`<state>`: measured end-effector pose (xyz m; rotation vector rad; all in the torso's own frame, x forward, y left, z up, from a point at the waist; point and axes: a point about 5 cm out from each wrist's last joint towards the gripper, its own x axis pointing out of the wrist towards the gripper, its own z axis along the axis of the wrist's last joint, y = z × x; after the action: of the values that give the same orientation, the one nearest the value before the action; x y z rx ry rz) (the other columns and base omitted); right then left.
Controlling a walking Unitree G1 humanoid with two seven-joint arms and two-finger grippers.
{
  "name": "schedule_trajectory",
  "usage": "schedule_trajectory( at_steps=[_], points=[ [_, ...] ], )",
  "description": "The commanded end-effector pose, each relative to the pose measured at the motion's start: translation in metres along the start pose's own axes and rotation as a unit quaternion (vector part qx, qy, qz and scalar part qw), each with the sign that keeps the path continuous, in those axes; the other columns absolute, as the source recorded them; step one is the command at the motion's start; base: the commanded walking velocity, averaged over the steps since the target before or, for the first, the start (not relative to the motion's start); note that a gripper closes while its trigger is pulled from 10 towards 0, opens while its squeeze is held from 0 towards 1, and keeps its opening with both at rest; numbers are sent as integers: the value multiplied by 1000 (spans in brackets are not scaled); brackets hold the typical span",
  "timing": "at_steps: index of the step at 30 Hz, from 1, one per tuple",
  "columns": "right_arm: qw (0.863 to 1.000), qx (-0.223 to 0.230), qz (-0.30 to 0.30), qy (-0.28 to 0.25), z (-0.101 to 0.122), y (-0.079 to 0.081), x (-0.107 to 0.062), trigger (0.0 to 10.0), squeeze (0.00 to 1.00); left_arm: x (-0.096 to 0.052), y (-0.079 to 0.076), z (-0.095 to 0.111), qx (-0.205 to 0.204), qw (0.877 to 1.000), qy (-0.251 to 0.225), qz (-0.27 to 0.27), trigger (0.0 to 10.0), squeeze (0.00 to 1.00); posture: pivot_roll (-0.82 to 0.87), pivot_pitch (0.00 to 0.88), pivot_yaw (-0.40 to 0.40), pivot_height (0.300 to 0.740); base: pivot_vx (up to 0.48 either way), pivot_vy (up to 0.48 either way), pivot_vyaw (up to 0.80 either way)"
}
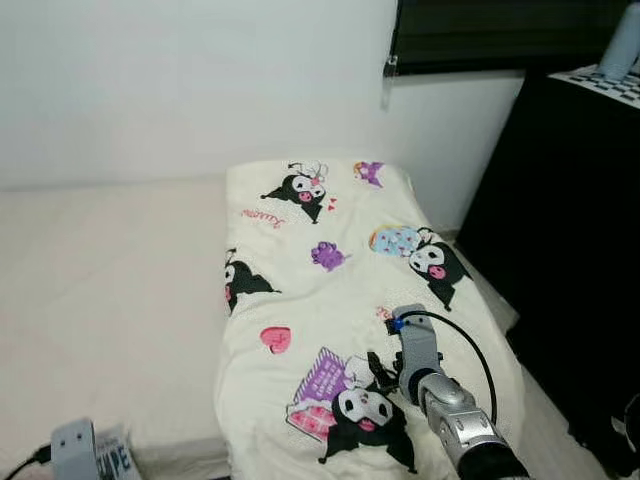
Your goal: Clean up the room
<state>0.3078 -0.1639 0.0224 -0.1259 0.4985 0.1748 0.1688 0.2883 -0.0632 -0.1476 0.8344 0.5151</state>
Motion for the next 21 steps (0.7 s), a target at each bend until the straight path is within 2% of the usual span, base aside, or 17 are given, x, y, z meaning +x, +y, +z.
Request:
schedule_trajectory(
  at_steps=[1,3,6,10,12,13,15,16,18,19,20,21],
  points=[
    [1000,-8,10,12,-8,5,1,10000,0,-2,-1,-13,11,1000,24,2,10000,0,-86,33,13,736,0,0,0],
    [999,-23,20,28,-18,11,1,10000,0,-5,0,-25,14,999,46,6,10000,0,-86,30,13,740,0,0,0],
    [998,-24,29,41,-30,17,-1,10000,0,-6,-3,-30,11,998,56,4,10000,0,-84,27,13,740,0,0,0],
    [998,-22,45,49,-39,24,-3,10000,0,-4,-10,-24,-8,999,39,-15,10000,0,-80,28,14,740,0,0,0],
    [997,-20,71,37,-37,33,-3,10000,0,-2,-18,-11,-35,999,9,-34,10000,0,-78,29,13,740,0,0,400],
    [997,-20,71,37,-37,33,-3,10000,0,-2,-18,-11,-35,999,9,-34,10000,0,-78,29,13,740,0,0,800],
    [995,-26,98,19,-31,42,-2,10000,0,2,-22,16,-79,995,-41,-51,10000,0,-80,29,17,740,0,0,788],
    [995,-26,98,19,-31,42,-2,10000,0,2,-22,16,-79,995,-41,-51,10000,0,-80,29,17,740,0,0,788],
    [993,-26,117,3,-26,47,-1,10000,0,4,-26,41,-114,987,-84,-72,10000,0,-75,29,17,740,0,0,788],
    [991,-26,133,-9,-22,51,-1,10000,0,5,-32,56,-121,982,-109,-91,10000,0,-70,31,16,740,0,0,788],
    [991,-26,133,-9,-22,51,-1,10000,0,5,-32,56,-121,982,-109,-91,10000,0,-70,31,16,740,0,0,788],
    [988,-26,150,-22,-18,56,-1,10000,0,5,-36,71,-126,978,-130,-108,10000,0,-68,29,17,740,0,0,788]
  ],
)
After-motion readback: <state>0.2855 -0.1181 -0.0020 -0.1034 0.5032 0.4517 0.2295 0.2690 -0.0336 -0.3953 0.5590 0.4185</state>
